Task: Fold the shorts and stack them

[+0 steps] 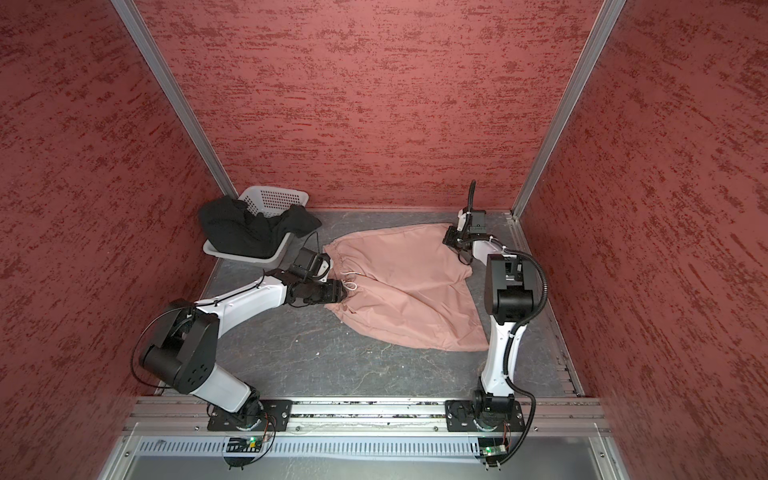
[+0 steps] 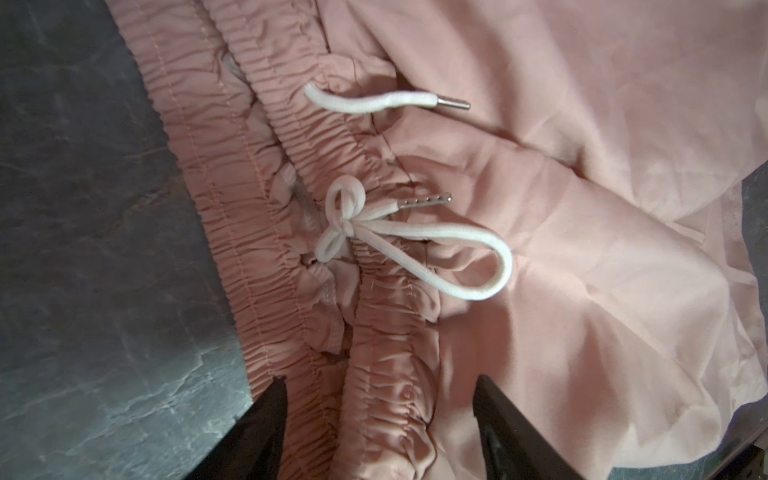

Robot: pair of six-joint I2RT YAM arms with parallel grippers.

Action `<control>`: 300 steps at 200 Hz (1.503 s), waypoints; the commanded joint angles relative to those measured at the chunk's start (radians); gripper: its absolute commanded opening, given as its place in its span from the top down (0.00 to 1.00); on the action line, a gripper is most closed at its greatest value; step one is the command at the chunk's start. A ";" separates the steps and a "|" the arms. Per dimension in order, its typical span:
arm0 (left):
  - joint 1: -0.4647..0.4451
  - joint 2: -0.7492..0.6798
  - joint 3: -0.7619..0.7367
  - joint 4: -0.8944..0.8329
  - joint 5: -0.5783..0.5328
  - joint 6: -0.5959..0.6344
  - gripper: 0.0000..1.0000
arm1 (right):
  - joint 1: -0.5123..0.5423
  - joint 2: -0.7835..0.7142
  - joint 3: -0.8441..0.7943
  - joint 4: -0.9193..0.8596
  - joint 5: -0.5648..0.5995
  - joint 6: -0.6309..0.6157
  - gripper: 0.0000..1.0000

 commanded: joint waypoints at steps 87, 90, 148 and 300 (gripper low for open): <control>0.014 -0.180 -0.224 0.041 0.212 -0.048 0.96 | -0.011 -0.030 -0.012 0.076 0.009 0.015 1.00; 0.016 -0.196 -0.231 0.037 0.210 -0.048 0.97 | -0.011 -0.030 -0.012 0.077 0.011 0.016 1.00; 0.018 -0.449 -0.338 -0.085 0.132 -0.077 0.91 | -0.027 0.019 0.013 0.129 0.068 0.060 1.00; 0.079 0.085 0.153 0.094 0.024 0.003 0.01 | 0.044 -0.314 -0.195 -0.017 0.027 -0.018 0.27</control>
